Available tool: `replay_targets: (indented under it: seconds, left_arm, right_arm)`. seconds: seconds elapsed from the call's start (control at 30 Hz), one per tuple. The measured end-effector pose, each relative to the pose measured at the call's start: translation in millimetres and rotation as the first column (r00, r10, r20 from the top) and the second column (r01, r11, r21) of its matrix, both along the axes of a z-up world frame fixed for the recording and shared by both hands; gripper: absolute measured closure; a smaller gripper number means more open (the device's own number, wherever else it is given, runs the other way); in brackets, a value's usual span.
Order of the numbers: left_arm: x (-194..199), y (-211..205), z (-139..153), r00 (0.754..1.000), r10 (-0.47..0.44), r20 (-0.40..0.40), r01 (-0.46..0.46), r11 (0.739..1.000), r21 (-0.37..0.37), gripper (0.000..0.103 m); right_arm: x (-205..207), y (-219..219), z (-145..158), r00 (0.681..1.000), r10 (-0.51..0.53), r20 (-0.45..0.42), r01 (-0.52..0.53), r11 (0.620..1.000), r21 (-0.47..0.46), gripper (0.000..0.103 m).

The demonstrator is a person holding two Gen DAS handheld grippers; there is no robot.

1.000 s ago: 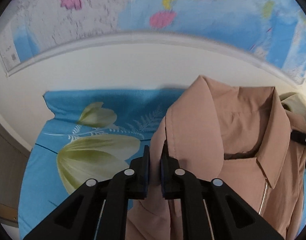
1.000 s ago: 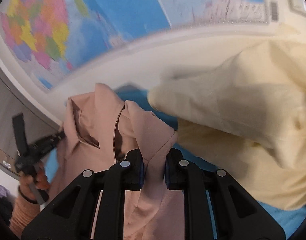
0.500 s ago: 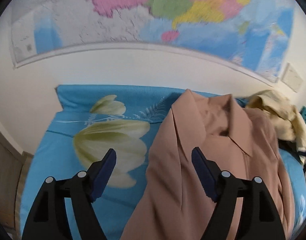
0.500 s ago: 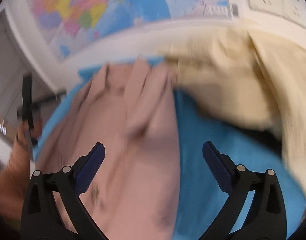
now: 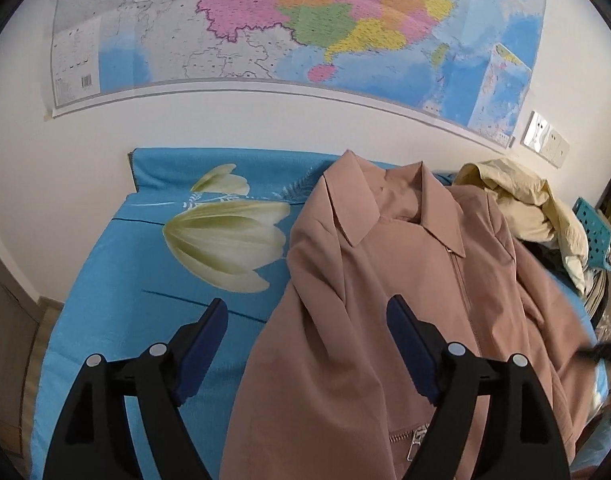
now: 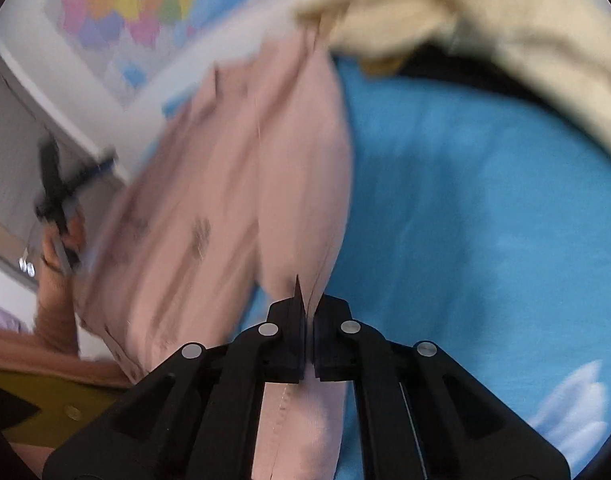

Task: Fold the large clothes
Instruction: 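Lay the pink jacket flat on the blue sheet and open both grippers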

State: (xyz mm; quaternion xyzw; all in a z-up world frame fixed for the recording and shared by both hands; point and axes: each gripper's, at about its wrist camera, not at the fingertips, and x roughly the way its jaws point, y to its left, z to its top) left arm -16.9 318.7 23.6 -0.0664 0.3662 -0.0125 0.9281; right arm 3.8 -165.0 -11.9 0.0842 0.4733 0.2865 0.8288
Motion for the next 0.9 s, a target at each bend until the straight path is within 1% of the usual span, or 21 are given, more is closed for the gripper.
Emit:
replay_targets:
  seconds: [0.03,0.07,0.13,0.17,0.23,0.3,0.33,0.37,0.4,0.43,0.47,0.5,0.57,0.63,0.7,0.73,0.77,0.8,0.83,0.87,0.9]
  left_arm:
    - [-1,-1,1,1.0,-0.003,0.002,0.003,1.0,0.008,0.024]
    - [-2,-4,2,1.0,-0.006,0.003,0.006,1.0,0.018,0.024]
    - [-2,-5,3,1.0,-0.012,0.01,0.012,1.0,0.025,0.024]
    - [-3,-6,2,1.0,-0.013,0.01,0.013,1.0,0.025,0.024]
    - [-3,-5,-3,1.0,0.001,0.001,-0.001,0.999,0.041,0.024]
    - [-4,-4,-11,1.0,0.009,-0.017,-0.008,0.999,0.052,0.023]
    - [-6,-3,-16,0.999,0.014,-0.03,-0.012,0.998,0.058,0.023]
    - [-9,-2,-22,0.999,0.01,-0.049,-0.007,0.998,0.062,0.023]
    - [-12,0,-26,0.998,0.004,-0.06,-0.001,0.998,0.063,0.023]
    - [-15,0,-29,0.998,-0.002,-0.07,0.007,0.998,0.063,0.023]
    - [-20,2,-32,0.997,-0.006,-0.082,0.011,0.998,0.065,0.023]
    - [-25,3,-34,0.996,-0.007,-0.09,0.013,0.998,0.065,0.023]
    - [-33,5,-38,0.996,-0.011,-0.092,0.016,0.998,0.059,0.022]
    - [-40,4,-39,0.996,-0.017,-0.088,0.022,0.998,0.056,0.021]
    - [-40,2,-40,0.996,-0.018,-0.085,0.022,0.998,0.052,0.021]
    - [-39,0,-39,0.996,-0.024,-0.082,0.028,0.999,0.045,0.021]
    - [-37,-3,-39,0.996,-0.03,-0.079,0.033,0.999,0.043,0.021]
    - [-35,-7,-38,0.996,-0.038,-0.076,0.042,0.998,0.042,0.021]
    - [-33,-11,-38,0.996,-0.043,-0.075,0.047,0.998,0.043,0.021]
    - [-31,-16,-37,0.996,-0.057,-0.075,0.06,0.997,0.041,0.021]
    - [-29,-21,-36,0.995,-0.074,-0.071,0.077,0.996,0.038,0.021]
  right_arm:
    - [-1,-12,13,0.999,-0.03,0.03,0.03,1.0,-0.003,0.1]
    - [1,-30,36,0.992,-0.093,0.091,0.096,0.995,-0.024,0.1]
    - [9,-57,64,0.973,-0.174,0.153,0.175,0.985,0.003,0.1]
    - [11,-70,70,0.965,-0.207,0.163,0.209,0.978,0.003,0.1]
    - [22,-82,71,0.955,-0.245,0.168,0.257,0.965,-0.051,0.098]
    - [36,-80,53,0.952,-0.276,0.129,0.291,0.95,-0.112,0.088]
    - [40,-80,43,0.955,-0.278,0.101,0.29,0.948,-0.128,0.081]
    - [44,-81,30,0.957,-0.283,0.063,0.289,0.946,-0.143,0.066]
    - [46,-82,18,0.957,-0.288,0.034,0.29,0.946,-0.148,0.058]
    - [44,-85,12,0.958,-0.286,0.024,0.286,0.945,-0.156,0.043]
    - [39,-86,7,0.956,-0.292,0.031,0.293,0.942,-0.167,0.034]
    - [32,-87,5,0.956,-0.291,0.04,0.293,0.942,-0.163,0.032]
    - [19,-87,5,0.959,-0.276,0.058,0.282,0.945,-0.164,0.017]
    - [6,-86,6,0.961,-0.264,0.078,0.273,0.948,-0.161,0.009]
    - [-2,-87,-3,0.968,-0.243,0.062,0.25,0.948,-0.195,0.009]
    - [-2,-85,-9,0.97,-0.238,0.049,0.243,0.948,-0.207,0.02]
    - [1,-84,-12,0.973,-0.229,0.028,0.23,0.951,-0.205,0.049]
    - [3,-82,-17,0.976,-0.216,-0.003,0.211,0.957,-0.198,0.065]
    - [5,-82,-20,0.976,-0.213,-0.033,0.204,0.962,-0.179,0.088]
    - [6,-83,-21,0.978,-0.205,-0.049,0.195,0.969,-0.151,0.096]
    - [5,-83,-18,0.98,-0.191,-0.057,0.183,0.976,-0.114,0.096]
